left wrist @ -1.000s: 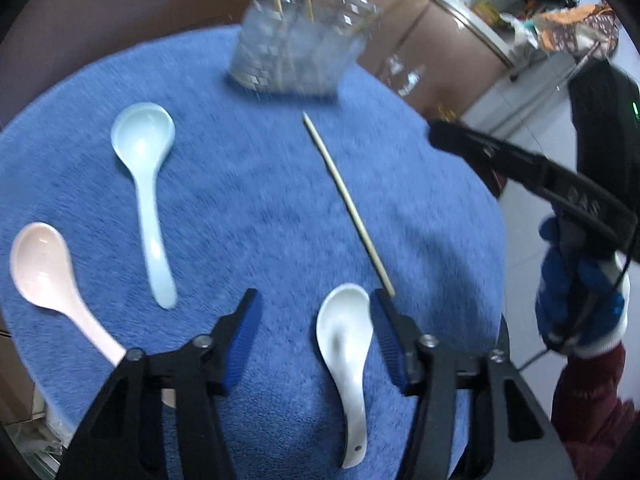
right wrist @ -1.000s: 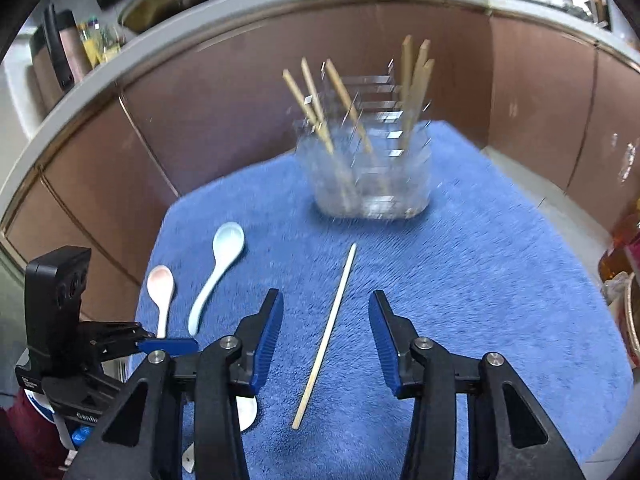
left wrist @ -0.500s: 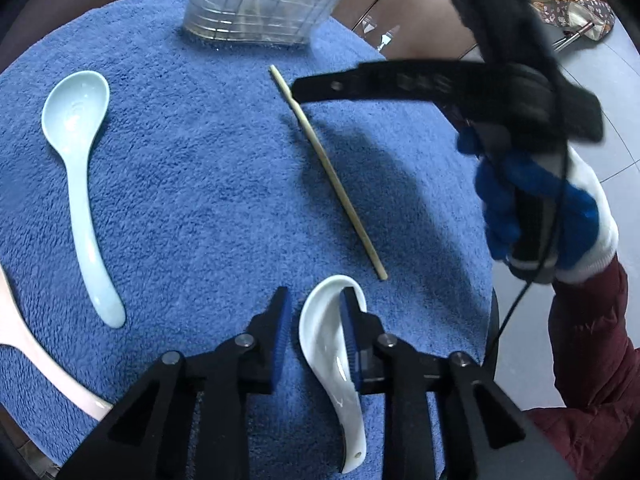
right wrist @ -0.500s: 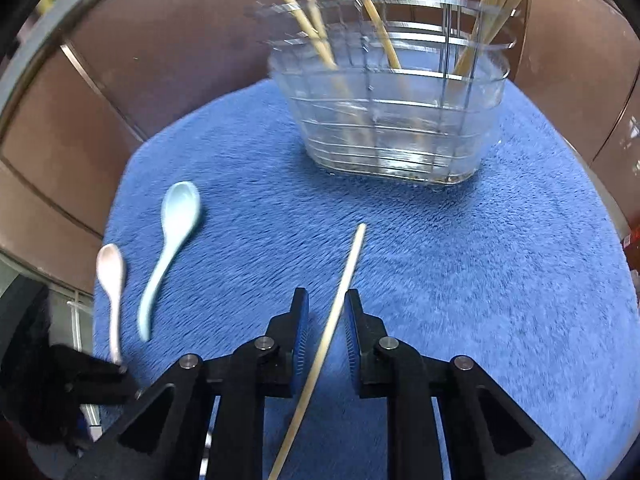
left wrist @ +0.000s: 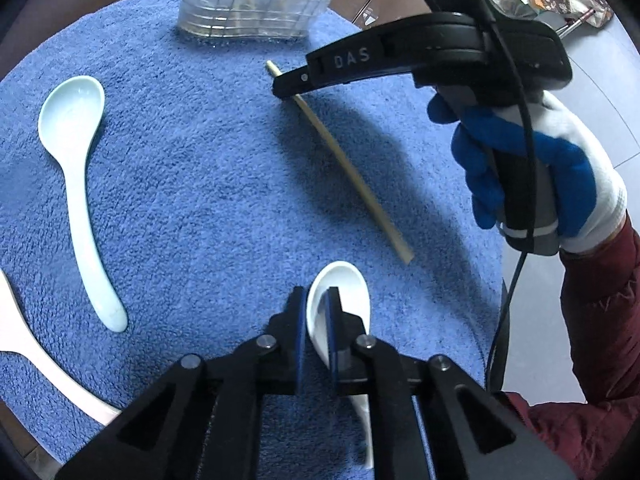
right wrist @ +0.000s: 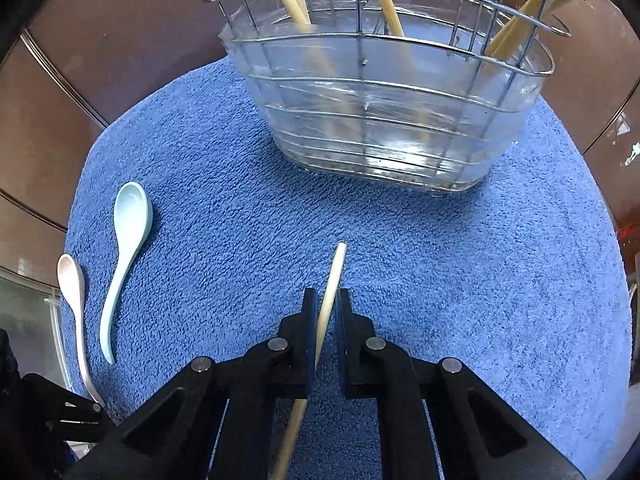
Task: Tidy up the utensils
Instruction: 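Close the right tool on the last chopstick while the left tool grasps a white spoon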
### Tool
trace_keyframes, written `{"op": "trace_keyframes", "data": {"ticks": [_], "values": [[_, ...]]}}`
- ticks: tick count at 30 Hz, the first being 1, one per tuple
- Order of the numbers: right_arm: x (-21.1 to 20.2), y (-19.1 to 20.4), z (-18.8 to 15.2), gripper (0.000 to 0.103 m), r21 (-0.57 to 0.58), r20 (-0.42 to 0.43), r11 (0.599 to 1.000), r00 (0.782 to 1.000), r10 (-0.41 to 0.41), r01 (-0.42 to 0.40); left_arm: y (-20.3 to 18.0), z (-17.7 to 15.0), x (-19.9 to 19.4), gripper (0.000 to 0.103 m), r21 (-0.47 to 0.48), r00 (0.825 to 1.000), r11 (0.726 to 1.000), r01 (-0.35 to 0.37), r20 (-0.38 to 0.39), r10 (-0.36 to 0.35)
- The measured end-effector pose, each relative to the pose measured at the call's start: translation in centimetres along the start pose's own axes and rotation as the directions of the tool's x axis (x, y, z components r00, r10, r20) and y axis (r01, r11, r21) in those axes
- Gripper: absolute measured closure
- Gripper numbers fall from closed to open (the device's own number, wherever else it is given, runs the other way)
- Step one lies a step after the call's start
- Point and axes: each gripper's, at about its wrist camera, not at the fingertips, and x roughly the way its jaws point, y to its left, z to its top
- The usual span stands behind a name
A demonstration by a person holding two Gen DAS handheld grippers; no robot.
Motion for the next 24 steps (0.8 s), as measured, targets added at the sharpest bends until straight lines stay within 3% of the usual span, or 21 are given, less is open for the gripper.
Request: {"op": "trace_keyframes", "data": {"ticks": [7, 13, 24], "values": [[-2.5, -0.1, -1.7, 0.098, -0.005, 0.062, 0.999, 0.998, 0.032, -0.032, -1.4, -1.6, -0.8, 0.099, 0.038, 0.996, 0.997, -0.066, 0.066, 0.063], [-5.7, -0.4, -3.8, 0.098, -0.021, 0.125, 0.998, 0.991, 0.053, -0.051, -2.1, -2.7, -1.3, 0.096, 0.031, 0.993, 0.997, -0.077, 0.09, 0.074], [-9.1, 0.5, -5.5, 0.098, -0.039, 0.209, 0.996, 0.974, 0.083, -0.077, -1.3, -2.5, -1.0, 0.095, -0.01, 0.995, 0.996, -0.088, 0.051, 0.089]]}}
